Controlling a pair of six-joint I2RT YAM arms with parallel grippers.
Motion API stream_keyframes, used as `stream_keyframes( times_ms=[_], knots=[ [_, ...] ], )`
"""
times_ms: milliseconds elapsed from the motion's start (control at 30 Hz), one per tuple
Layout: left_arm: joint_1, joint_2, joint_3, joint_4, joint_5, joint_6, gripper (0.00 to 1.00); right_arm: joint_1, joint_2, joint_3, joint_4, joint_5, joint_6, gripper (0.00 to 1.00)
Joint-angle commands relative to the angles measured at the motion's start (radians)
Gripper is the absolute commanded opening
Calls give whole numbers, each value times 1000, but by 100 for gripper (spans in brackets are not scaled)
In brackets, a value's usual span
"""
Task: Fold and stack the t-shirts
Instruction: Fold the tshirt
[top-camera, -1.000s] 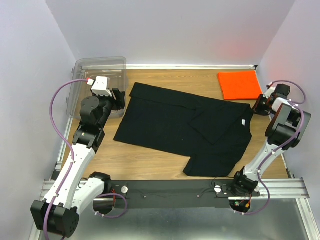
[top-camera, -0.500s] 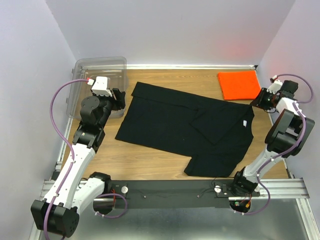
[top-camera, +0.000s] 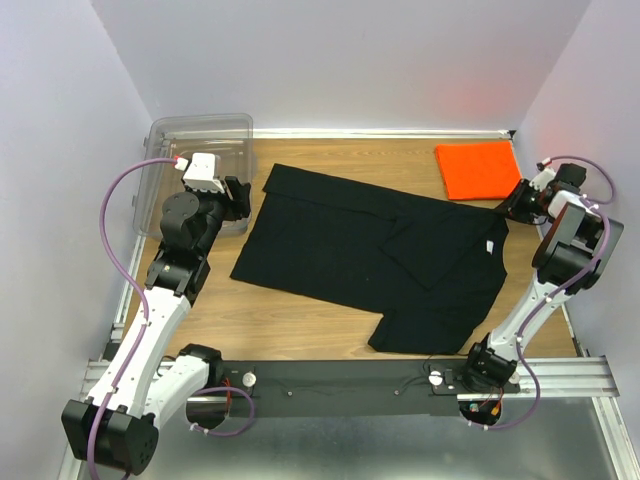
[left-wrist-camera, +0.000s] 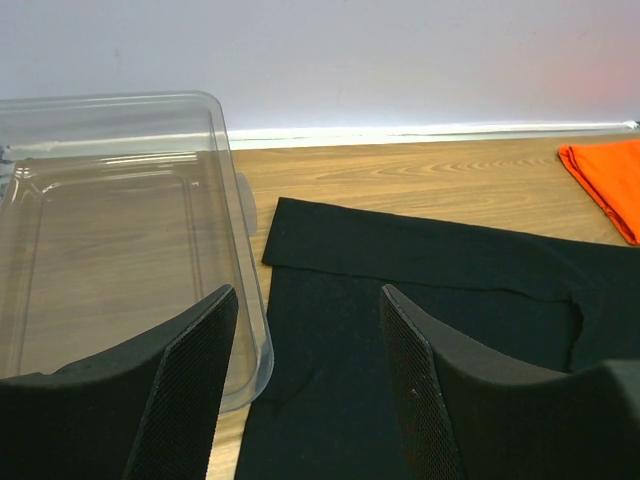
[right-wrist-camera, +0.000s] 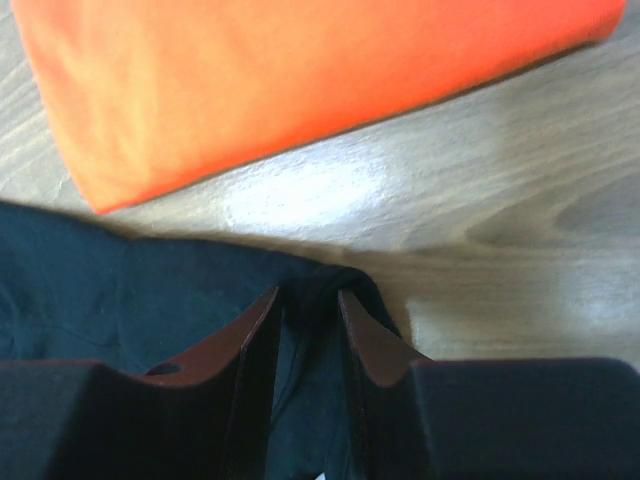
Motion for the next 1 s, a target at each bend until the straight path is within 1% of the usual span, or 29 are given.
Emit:
stream_keyframes(
  times_ms=[0, 67, 133, 200, 267, 333, 500, 533, 567, 767, 867, 967],
  knots=[
    [5, -11, 1, -2, 20, 3, 67, -4, 39, 39, -1, -5, 31, 36],
    [5, -11, 1, -2, 20, 3, 67, -4, 40, 38, -1, -3, 37, 34],
    [5, -11, 1, -2, 20, 3, 67, -4, 28, 27, 1, 12, 34, 28],
    [5, -13, 3, -2, 20, 3, 67, -4, 14, 15, 1, 41, 25, 15],
    [5, -14, 1, -2, 19, 3, 67, -5, -18, 4, 1, 61, 12, 6],
    [5, -13, 1, -2, 19, 3, 67, -5, -41, -11, 1, 84, 5, 0],
    [5, -16, 1, -1, 19, 3, 67, -5, -84, -36, -1, 163, -15, 1],
    [5, -16, 1, -2, 46, 3, 67, -5, -87, -42, 1, 177, -15, 1],
    [5, -16, 1, -1, 45, 3, 67, -5, -90, -45, 1, 203, -16, 1],
    [5, -11, 3, -2, 45, 2, 67, -5, -84, -50, 1, 239, -47, 1],
    [5, -8, 1, -1, 43, 2, 67, -4, -72, -47, 2, 254, -50, 7],
    [5, -5, 1, -1, 42, 3, 67, -5, -73, -47, 4, 282, -73, 16]
  ],
)
